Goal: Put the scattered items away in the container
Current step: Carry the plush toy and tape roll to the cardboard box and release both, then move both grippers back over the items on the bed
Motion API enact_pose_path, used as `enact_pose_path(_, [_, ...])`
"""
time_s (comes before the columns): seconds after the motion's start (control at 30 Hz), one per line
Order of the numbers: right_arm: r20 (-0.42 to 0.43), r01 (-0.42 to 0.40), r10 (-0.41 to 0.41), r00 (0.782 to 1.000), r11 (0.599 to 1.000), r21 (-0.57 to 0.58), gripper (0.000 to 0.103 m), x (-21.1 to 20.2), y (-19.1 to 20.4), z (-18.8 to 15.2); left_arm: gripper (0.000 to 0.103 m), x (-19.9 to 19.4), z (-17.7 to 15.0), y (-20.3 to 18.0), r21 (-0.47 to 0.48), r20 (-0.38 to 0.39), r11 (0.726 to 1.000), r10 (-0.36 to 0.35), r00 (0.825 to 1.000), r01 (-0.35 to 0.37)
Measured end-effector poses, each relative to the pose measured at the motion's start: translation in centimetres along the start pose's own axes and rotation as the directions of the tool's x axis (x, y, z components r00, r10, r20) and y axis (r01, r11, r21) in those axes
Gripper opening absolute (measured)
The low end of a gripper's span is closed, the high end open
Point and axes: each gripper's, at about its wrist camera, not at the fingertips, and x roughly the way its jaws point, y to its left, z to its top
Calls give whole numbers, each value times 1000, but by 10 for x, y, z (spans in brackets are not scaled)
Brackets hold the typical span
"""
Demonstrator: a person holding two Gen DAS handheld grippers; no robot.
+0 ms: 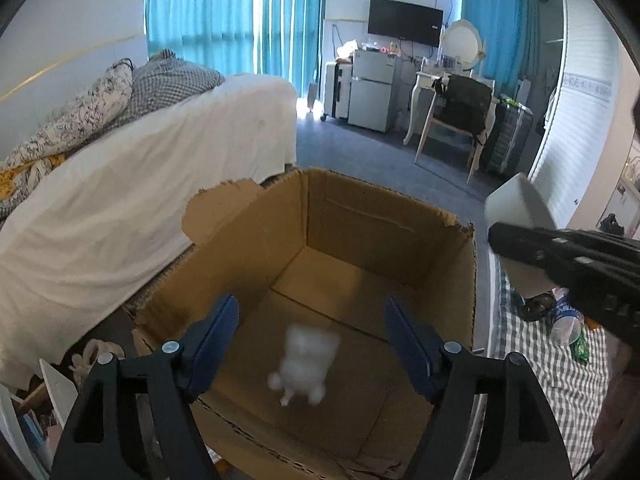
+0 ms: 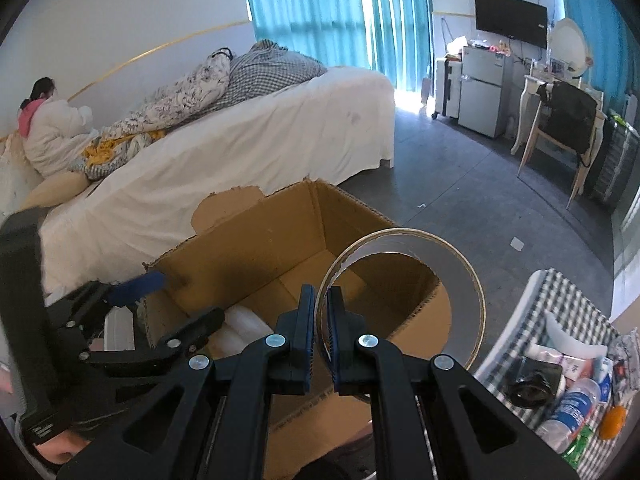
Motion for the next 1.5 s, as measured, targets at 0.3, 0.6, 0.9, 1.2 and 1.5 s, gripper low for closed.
enact_pose_path(0.3, [-90,-56,52,995,998,-43,8,46,22,4,78,-18,-4,29,-46,8,998,38,999,-37])
enact_pose_path(0.6, [-51,-74,73,996,997,-11,67,43,21,3,78,-35,-1,43,-70,32,996,60,998,-57])
enact_pose_path(0.9, [29,7,-7,1000,1000,20,71,0,-4,-4,78,-48,4,13,-28,58,1000,11,998,-9])
enact_pose_path(1.2, [56,294,-316,947,926,237,86,-109,-121,-74,86,-43,6,-92,111,36,978,-180,983,175])
enact_pose_path(1.5, [-28,452,-491,871,776,441,95,-192,-211,-153,103,-22,-11,-222,275,-36,907,-321,947,318])
